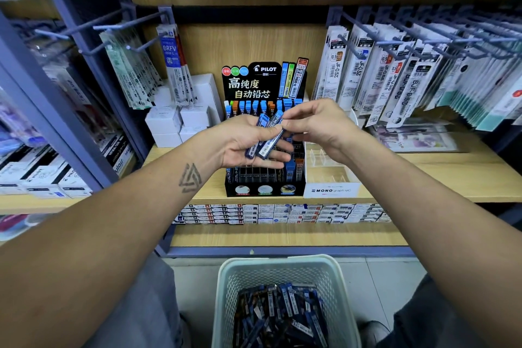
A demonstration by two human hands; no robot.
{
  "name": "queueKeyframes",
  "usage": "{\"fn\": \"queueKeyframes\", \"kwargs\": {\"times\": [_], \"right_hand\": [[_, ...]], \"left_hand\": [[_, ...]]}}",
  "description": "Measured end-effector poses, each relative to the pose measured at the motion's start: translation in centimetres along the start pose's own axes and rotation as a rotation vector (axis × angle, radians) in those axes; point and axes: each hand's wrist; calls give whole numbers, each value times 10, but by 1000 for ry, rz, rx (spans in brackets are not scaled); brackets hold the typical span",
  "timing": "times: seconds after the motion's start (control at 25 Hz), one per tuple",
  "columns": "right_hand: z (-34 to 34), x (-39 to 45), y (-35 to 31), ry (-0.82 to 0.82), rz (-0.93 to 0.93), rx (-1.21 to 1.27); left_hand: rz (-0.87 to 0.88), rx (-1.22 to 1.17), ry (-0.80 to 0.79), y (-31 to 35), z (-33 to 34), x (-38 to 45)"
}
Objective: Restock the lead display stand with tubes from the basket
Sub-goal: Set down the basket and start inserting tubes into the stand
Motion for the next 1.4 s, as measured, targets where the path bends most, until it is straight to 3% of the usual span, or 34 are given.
{"fn": "queueKeyframes", "kwargs": {"times": [0.2,0.36,0.56,1.04,1.2,1.4], "right_hand": [[-11,0,-1,42,-96,-141],[-22,4,3,127,-225,-537],[-16,1,13,94,-312,-787],[3,2,39,-72,-337,-1096],[-2,3,32,21,-293,-964],[2,-4,12,25,-38,-12]], "left_hand": [[49,137,130,-1,1,4],[48,156,237,0,-6,8],[45,203,234,3,-3,11],[42,182,193,3,-8,13],[-15,217,144,1,-10,11],[-18,229,59,-2,-11,14]]}}
Point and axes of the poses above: each hand's wrist, its own x-axis towards the middle knuckle, its own z-axis out of the palm, y = z × x
